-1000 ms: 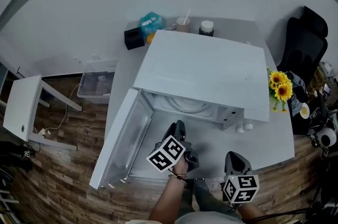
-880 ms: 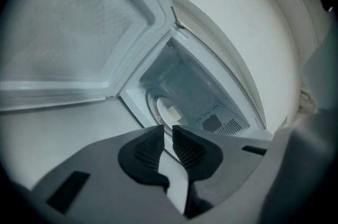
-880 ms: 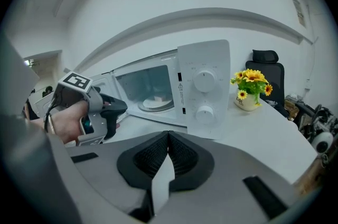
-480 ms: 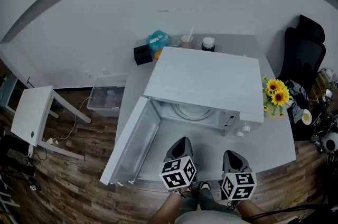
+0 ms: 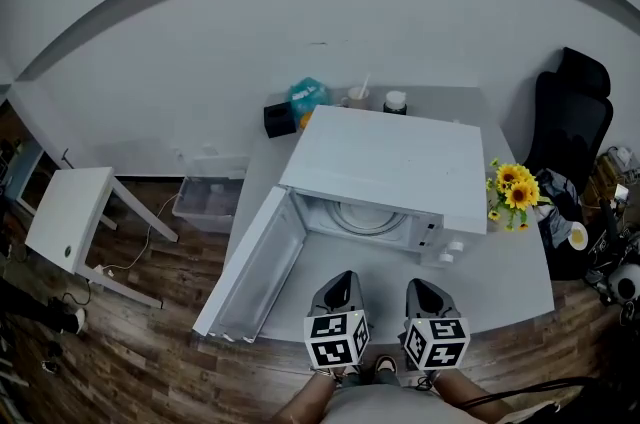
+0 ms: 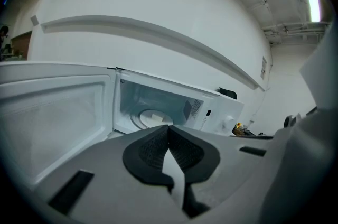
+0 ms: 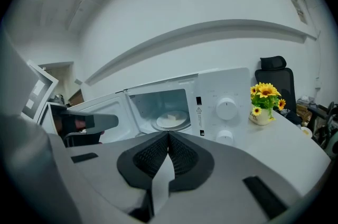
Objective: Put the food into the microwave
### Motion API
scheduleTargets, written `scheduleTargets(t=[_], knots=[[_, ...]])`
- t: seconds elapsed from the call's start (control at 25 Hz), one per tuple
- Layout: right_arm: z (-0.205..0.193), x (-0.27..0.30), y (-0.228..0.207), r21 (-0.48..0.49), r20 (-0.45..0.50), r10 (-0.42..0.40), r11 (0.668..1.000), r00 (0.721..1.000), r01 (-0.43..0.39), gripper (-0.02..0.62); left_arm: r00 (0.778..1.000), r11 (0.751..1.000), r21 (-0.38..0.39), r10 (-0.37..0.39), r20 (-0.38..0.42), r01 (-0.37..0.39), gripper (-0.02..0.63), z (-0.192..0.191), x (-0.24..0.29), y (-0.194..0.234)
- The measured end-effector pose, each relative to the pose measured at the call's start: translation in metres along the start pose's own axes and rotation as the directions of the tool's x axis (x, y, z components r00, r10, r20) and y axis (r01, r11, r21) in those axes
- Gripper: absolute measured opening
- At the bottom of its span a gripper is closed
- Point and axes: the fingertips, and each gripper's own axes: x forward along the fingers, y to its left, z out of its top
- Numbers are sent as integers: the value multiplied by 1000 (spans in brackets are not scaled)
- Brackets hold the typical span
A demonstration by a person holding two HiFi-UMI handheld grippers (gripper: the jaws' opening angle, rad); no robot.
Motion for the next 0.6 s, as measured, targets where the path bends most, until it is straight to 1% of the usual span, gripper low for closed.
scheduleTargets(t=[0.32,0.6], knots=[[13,6,8,-25,30,31,999,999,-31,15,1000,998,62,4,3,-4,3,6,-7,-13],[13,6,14,-55,23,55,997,998,-54,15,1000,998,54,11,7,-11,3,5,-7,-16]])
